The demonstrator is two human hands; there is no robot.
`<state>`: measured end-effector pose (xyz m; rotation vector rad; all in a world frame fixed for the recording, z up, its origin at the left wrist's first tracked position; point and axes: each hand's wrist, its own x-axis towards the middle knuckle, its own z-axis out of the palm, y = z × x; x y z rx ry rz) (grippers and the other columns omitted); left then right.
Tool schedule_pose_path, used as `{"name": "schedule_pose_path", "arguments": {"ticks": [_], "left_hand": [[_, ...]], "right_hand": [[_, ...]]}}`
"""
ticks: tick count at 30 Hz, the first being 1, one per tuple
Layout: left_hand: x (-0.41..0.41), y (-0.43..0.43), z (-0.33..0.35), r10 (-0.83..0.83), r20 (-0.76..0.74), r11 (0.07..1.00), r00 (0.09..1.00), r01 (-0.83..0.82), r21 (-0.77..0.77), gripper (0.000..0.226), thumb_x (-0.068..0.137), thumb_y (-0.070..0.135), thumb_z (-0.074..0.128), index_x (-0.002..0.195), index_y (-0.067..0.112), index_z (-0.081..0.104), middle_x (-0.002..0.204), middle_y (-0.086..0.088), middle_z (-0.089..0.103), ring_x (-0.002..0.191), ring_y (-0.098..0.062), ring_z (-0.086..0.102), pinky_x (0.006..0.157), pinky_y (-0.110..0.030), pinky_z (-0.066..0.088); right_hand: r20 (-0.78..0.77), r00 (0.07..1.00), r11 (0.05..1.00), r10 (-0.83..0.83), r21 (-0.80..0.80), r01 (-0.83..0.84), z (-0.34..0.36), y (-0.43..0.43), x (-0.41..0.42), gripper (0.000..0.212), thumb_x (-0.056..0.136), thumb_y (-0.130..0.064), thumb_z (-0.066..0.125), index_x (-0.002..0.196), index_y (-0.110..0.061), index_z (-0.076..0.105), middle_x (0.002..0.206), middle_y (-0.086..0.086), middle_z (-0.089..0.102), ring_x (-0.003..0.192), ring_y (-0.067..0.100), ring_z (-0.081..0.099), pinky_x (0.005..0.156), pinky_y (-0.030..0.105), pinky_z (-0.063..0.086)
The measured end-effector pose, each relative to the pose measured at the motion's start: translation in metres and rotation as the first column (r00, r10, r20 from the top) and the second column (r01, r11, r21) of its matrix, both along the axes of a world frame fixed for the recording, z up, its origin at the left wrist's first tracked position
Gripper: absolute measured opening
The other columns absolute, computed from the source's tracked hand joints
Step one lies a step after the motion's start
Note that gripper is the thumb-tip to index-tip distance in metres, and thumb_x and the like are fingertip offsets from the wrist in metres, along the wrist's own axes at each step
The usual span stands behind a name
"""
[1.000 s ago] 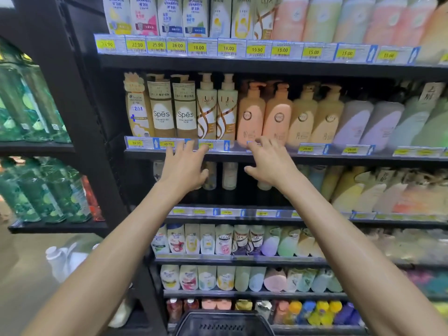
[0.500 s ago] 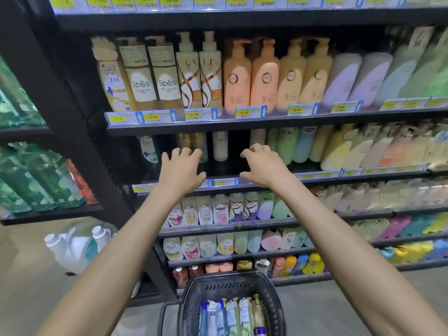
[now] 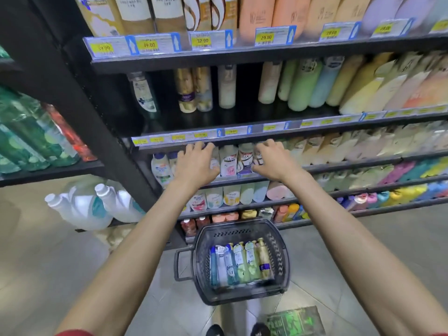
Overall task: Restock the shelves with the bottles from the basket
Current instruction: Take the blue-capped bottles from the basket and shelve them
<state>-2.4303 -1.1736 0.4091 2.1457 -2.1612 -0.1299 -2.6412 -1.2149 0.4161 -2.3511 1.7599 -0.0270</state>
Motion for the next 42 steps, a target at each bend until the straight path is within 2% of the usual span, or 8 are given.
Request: {"name": "schedule_pose_path", "arguments": {"ticks": [6, 13, 19, 22, 25, 29, 35, 42], "left_hand": [[-0.001, 0.002, -0.049, -0.001, -0.017, 0.996, 1.0, 0.003, 0.085, 0.057, 0.095, 0.042, 0.059, 0.144, 0.017, 0.045, 0.142, -0.011, 0.051, 0.132, -0.035, 0.045, 0.103, -0.048, 0.042], [-0.006, 0.003, -0.146, 0.033, -0.077, 0.978, 0.996, -0.016, 0.21, 0.054, 0.095, 0.041, 0.057, 0.143, 0.017, 0.047, 0.14, -0.009, 0.053, 0.129, -0.032, 0.046, 0.099, -0.045, 0.041], [0.0, 0.015, -0.248, 0.017, -0.082, 0.96, 0.996, 0.007, 0.28, 0.05, 0.096, 0.042, 0.059, 0.136, 0.014, 0.051, 0.13, -0.012, 0.058, 0.121, -0.035, 0.052, 0.092, -0.044, 0.045], [0.0, 0.019, -0.305, 0.032, -0.129, 0.945, 0.991, 0.012, 0.328, 0.044, 0.096, 0.038, 0.058, 0.131, 0.012, 0.051, 0.122, -0.013, 0.059, 0.118, -0.036, 0.053, 0.082, -0.042, 0.045], [0.0, 0.026, -0.372, 0.051, -0.166, 0.925, 0.985, 0.015, 0.378, 0.042, 0.097, 0.039, 0.058, 0.129, 0.012, 0.052, 0.12, -0.013, 0.061, 0.117, -0.036, 0.054, 0.086, -0.046, 0.05], [0.004, 0.029, -0.462, 0.072, -0.174, 0.895, 0.982, 0.013, 0.446, 0.042, 0.097, 0.039, 0.058, 0.128, 0.012, 0.05, 0.121, -0.014, 0.06, 0.115, -0.037, 0.055, 0.071, -0.038, 0.041], [0.015, 0.024, -0.58, 0.152, -0.153, 0.867, 0.976, -0.058, 0.495, 0.038, 0.092, 0.038, 0.063, 0.115, 0.011, 0.052, 0.12, -0.015, 0.059, 0.115, -0.038, 0.056, 0.075, -0.04, 0.04], [0.014, 0.016, -0.705, 0.271, -0.204, 0.855, 0.941, -0.138, 0.5, 0.051, 0.095, 0.043, 0.061, 0.13, 0.007, 0.051, 0.125, -0.019, 0.061, 0.119, -0.04, 0.057, 0.091, -0.045, 0.048]], "right_hand": [[0.009, 1.0, 0.991, -0.008, 0.133, 0.007, -0.056, -0.002, -0.005, 0.061, 0.093, -0.041, 0.063, 0.143, -0.013, 0.044, 0.143, 0.017, 0.043, 0.131, 0.038, 0.04, 0.102, 0.047, 0.045], [0.006, 0.999, 0.968, -0.034, 0.25, 0.031, -0.152, -0.012, -0.013, 0.062, 0.092, -0.044, 0.063, 0.142, -0.013, 0.046, 0.139, 0.018, 0.047, 0.13, 0.038, 0.043, 0.103, 0.043, 0.04], [0.048, 0.995, 0.942, -0.085, 0.33, 0.064, -0.248, -0.004, -0.014, 0.054, 0.09, -0.036, 0.065, 0.136, -0.013, 0.049, 0.133, 0.017, 0.05, 0.124, 0.036, 0.047, 0.095, 0.043, 0.042], [0.036, 0.997, 0.931, -0.072, 0.361, 0.055, -0.306, -0.002, -0.013, 0.053, 0.089, -0.035, 0.066, 0.135, -0.012, 0.051, 0.137, 0.019, 0.049, 0.125, 0.037, 0.047, 0.098, 0.045, 0.042], [0.048, 0.995, 0.914, -0.082, 0.402, 0.056, -0.369, 0.003, -0.011, 0.039, 0.088, -0.028, 0.062, 0.122, -0.012, 0.056, 0.131, 0.02, 0.054, 0.12, 0.037, 0.051, 0.097, 0.045, 0.047], [0.05, 0.996, 0.88, -0.075, 0.472, 0.043, -0.456, 0.007, -0.003, 0.036, 0.091, -0.032, 0.059, 0.12, -0.01, 0.054, 0.132, 0.02, 0.054, 0.119, 0.037, 0.052, 0.093, 0.039, 0.046], [0.071, 0.995, 0.868, -0.071, 0.495, 0.027, -0.574, 0.008, 0.011, 0.047, 0.091, -0.034, 0.065, 0.128, -0.008, 0.054, 0.127, 0.021, 0.055, 0.117, 0.039, 0.056, 0.092, 0.04, 0.046], [0.1, 0.995, 0.862, -0.022, 0.505, -0.031, -0.693, -0.004, 0.022, 0.05, 0.094, -0.032, 0.063, 0.135, -0.007, 0.05, 0.136, 0.021, 0.05, 0.126, 0.038, 0.05, 0.102, 0.041, 0.043]]}}
